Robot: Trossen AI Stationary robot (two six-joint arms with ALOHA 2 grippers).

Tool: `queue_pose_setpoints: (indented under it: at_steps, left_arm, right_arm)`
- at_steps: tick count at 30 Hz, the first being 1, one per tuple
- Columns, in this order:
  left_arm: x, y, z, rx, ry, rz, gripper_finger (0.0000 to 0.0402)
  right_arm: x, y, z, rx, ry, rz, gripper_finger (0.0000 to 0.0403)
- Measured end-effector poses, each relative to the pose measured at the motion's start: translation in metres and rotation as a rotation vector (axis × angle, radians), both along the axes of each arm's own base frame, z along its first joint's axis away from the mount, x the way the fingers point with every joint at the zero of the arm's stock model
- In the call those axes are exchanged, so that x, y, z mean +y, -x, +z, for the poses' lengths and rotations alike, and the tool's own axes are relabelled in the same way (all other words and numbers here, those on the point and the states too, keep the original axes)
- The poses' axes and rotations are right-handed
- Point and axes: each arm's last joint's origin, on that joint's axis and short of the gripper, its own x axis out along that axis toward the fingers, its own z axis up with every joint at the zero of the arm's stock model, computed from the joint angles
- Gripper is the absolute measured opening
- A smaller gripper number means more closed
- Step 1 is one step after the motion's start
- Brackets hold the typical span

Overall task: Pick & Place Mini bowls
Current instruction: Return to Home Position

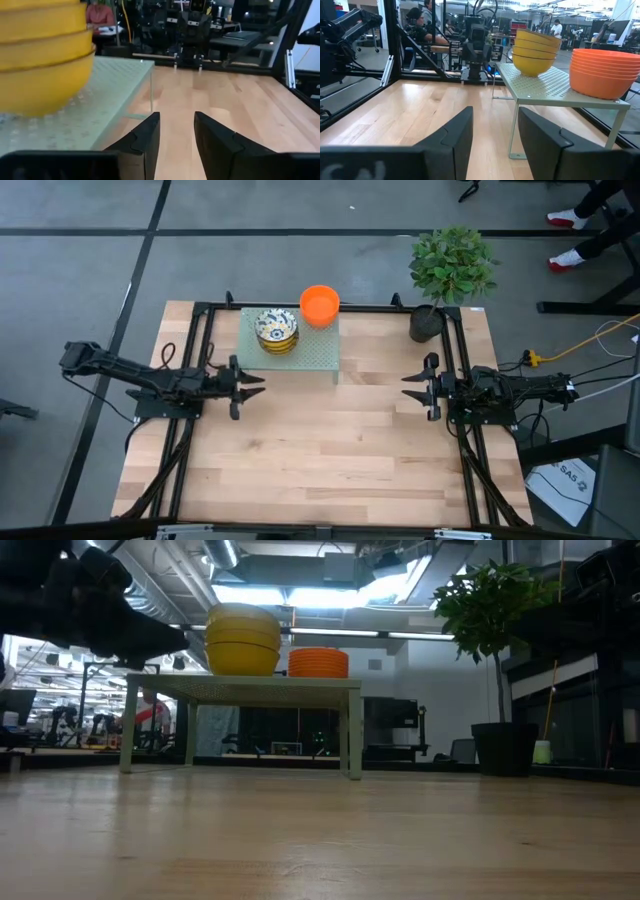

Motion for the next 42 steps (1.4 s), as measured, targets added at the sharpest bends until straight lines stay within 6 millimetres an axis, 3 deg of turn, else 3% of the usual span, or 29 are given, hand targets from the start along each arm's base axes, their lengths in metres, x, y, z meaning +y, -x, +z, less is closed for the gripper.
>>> queue_pose_setpoints:
  at_steps: [12, 18, 42]
  left_arm:
    - [0.022, 0.016, 0.004, -0.036, -0.034, 0.165, 0.0116]
    - [0.03, 0.026, 0.006, -0.041, -0.131, 0.115, 0.0116]
    - [0.035, 0.034, 0.007, -0.057, -0.145, 0.181, 0.0116]
  right_arm:
    - [0.0, 0.0, 0.0, 0.0, 0.0, 0.0, 0.0156]
    - [0.0, 0.0, 0.0, 0.0, 0.0, 0.0, 0.0156]
    - [0.0, 0.0, 0.0, 0.0, 0.0, 0.0, 0.0156]
